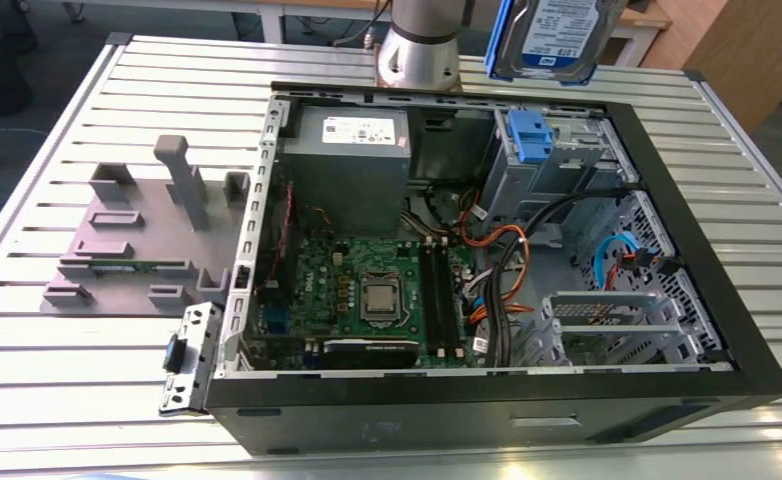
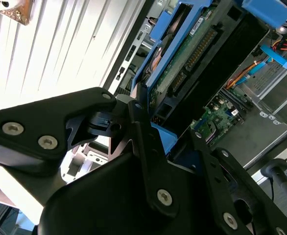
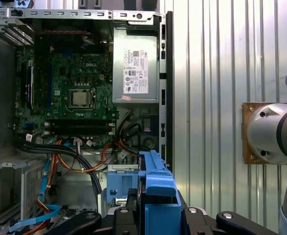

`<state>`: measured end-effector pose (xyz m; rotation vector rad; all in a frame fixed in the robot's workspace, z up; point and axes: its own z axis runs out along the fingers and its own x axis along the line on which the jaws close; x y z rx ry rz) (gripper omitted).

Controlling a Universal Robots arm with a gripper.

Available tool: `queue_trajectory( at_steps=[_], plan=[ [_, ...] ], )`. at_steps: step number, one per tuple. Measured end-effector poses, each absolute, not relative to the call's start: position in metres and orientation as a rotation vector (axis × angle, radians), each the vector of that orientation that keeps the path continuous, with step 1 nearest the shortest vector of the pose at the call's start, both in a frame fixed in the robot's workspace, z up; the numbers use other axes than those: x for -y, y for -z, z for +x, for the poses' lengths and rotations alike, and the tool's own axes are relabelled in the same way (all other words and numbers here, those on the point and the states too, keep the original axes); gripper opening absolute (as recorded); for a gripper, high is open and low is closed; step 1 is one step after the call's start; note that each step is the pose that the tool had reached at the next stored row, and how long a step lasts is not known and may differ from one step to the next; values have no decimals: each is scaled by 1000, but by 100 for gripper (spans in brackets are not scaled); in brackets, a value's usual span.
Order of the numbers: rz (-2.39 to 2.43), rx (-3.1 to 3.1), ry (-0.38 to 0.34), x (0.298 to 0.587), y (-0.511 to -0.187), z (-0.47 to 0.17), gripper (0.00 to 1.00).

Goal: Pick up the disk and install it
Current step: 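Pick up the disk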

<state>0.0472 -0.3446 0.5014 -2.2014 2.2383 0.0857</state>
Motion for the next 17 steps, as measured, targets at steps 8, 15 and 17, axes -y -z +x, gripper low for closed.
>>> queue_trajectory(
  at_steps=[8,15,17],
  plan=[
    [-2201,-2238,-86,345,-501,51,37],
    [-2201,-2238,-86,345,-501,54,37],
    [-2201,-2238,-86,345,-501,55,37]
  ],
)
